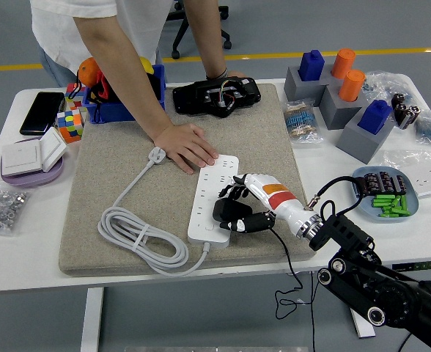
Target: Press the white button,pick up the black plug,place it near the board,insert it into the board
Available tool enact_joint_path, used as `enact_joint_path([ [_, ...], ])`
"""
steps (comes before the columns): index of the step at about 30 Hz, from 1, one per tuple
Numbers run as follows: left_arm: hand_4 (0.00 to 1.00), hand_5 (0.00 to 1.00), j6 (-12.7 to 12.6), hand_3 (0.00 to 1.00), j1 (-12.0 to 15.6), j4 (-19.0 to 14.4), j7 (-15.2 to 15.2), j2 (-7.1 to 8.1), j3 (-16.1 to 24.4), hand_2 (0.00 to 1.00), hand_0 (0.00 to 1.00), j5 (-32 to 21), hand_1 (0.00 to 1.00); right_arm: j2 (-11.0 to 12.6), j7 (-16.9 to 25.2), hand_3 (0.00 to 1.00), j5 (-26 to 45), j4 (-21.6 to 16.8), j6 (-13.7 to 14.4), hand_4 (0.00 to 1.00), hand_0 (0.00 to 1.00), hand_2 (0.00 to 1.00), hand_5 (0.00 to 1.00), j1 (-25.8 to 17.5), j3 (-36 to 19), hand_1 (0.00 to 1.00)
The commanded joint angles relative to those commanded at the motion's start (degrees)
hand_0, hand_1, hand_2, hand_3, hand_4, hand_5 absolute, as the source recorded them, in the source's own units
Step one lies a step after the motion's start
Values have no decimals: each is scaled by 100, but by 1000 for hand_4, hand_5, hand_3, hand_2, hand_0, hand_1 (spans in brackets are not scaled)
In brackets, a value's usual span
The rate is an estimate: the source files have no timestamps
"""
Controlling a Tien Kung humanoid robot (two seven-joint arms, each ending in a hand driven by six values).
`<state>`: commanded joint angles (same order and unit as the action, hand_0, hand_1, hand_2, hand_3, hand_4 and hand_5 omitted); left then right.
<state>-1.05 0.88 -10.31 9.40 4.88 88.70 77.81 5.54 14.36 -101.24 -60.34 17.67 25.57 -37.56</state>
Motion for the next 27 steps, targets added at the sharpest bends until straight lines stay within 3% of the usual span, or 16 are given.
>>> enact_joint_path([
  [8,606,256,4,571,-4,0,-7,-13,-13,517,469,-18,496,-40,-72,568,-22,54,-39,998,526,530,219,36,-29,526],
  [9,606,253,4,571,-6,0,-7,-13,-10,518,470,-14,496,-48,-77,574,-25,66,-41,998,560,543,220,46,-36,575],
  [15,606,253,3,571,-9,0,-8,-14,-11,517,470,-17,496,-79,-96,580,-43,95,-43,998,581,554,223,80,-60,598],
  [27,606,252,5,571,2,0,-5,-19,-1,516,465,-11,496,-78,-152,587,32,-18,-113,998,596,567,229,97,6,610],
])
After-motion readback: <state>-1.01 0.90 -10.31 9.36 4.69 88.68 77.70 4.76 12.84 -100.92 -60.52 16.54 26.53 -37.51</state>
